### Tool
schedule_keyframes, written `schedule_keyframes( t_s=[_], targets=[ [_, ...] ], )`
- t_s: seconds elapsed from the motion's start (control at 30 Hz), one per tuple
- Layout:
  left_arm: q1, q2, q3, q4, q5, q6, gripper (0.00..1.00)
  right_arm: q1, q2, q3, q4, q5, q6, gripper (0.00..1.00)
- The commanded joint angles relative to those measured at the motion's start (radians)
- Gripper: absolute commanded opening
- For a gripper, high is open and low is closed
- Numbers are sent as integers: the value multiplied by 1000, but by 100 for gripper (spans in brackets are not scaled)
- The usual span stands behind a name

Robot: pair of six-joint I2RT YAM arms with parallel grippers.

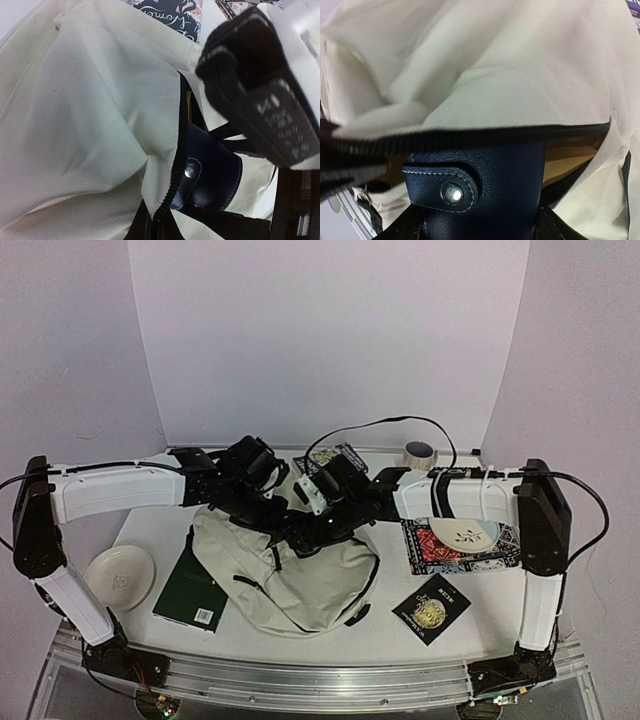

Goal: Pack the student bag
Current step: Place the card case in the lower front pocket of the bag.

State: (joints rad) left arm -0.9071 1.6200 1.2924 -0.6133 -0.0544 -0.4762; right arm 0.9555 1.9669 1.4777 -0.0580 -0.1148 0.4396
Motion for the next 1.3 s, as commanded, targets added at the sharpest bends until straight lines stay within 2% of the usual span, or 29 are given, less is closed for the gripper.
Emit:
schedule_keyframes(
  t_s=[0.0, 0.27, 0.43, 0.6, 0.73, 0.9, 1.07, 1.27],
  targets=[
    [-15, -94, -38, 114, 47, -45, 0, -11, 16, 28, 100, 61, 121, 67],
    [-15, -112, -166, 279, 94, -163, 0, -11, 90, -30, 346, 57, 316, 70],
    [-14, -105, -208, 317, 65, -185, 0, -11, 78, -77, 419, -6, 320, 87],
    [-13, -109, -233, 316, -12, -182, 0, -12, 3, -175, 448, -28, 281, 94],
    [-12, -103, -240, 315, -15, -179, 0, -14, -37, -248, 490, -60, 260, 92],
    [-13, -90, -233, 316, 14, -174, 0, -12, -34, -282, 575, -119, 249, 79],
    [-13, -95, -220, 317, 50, -187, 0, -9, -3, -269, 699, -153, 237, 72],
    [-13, -129, -214, 323, 51, -243, 0, 16, 58, -243, 831, -86, 240, 70]
  ],
)
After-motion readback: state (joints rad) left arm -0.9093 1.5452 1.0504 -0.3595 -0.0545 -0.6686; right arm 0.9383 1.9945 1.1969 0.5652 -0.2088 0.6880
